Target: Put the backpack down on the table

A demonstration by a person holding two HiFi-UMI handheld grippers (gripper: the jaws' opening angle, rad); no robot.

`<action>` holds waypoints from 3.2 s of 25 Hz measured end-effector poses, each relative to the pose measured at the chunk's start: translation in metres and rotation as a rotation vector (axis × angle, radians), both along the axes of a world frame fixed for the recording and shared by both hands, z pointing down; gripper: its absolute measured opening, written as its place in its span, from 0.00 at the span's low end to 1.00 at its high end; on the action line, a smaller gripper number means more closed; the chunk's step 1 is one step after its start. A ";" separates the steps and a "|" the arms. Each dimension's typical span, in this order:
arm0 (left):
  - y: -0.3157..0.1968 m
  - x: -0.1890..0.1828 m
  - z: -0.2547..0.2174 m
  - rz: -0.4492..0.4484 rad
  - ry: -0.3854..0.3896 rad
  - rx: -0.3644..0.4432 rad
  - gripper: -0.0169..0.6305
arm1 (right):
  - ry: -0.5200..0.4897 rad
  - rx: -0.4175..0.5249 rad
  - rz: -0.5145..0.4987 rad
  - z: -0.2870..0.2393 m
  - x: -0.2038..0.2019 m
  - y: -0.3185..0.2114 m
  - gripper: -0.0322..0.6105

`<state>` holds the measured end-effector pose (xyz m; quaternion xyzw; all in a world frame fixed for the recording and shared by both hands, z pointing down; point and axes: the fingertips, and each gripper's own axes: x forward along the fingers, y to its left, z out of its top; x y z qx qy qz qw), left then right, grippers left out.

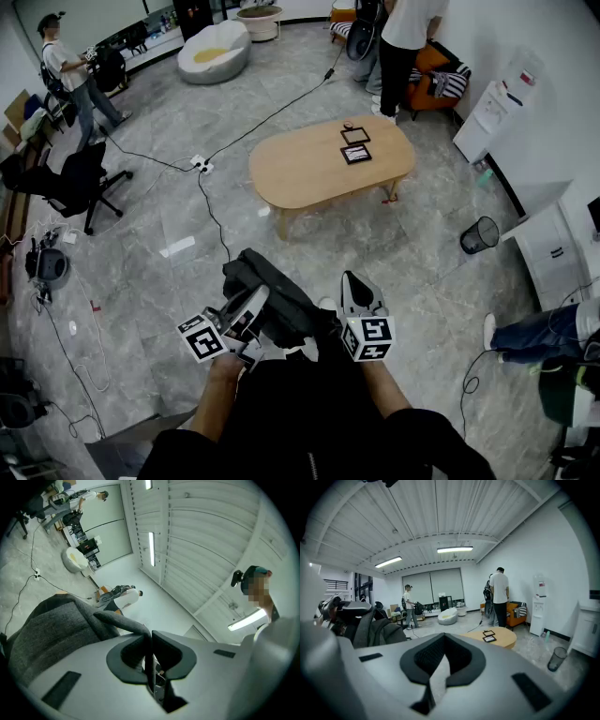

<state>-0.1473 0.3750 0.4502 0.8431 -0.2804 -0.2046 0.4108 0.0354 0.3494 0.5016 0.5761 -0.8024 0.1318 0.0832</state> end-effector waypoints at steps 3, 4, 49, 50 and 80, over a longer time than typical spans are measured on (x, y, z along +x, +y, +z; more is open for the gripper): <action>0.001 -0.001 -0.002 -0.008 0.003 0.005 0.09 | -0.003 -0.003 -0.009 0.000 -0.001 0.001 0.06; 0.001 -0.001 -0.002 -0.011 0.003 0.007 0.09 | -0.003 -0.003 -0.012 0.001 -0.002 0.002 0.06; -0.197 0.055 0.005 -0.114 -0.001 -0.066 0.09 | -0.189 -0.058 -0.155 0.004 0.066 -0.200 0.06; -0.202 0.057 0.004 -0.122 0.003 -0.066 0.09 | -0.190 -0.067 -0.154 0.008 0.070 -0.203 0.06; -0.393 0.137 -0.003 0.046 0.056 -0.051 0.09 | -0.133 -0.122 -0.027 0.026 0.120 -0.343 0.06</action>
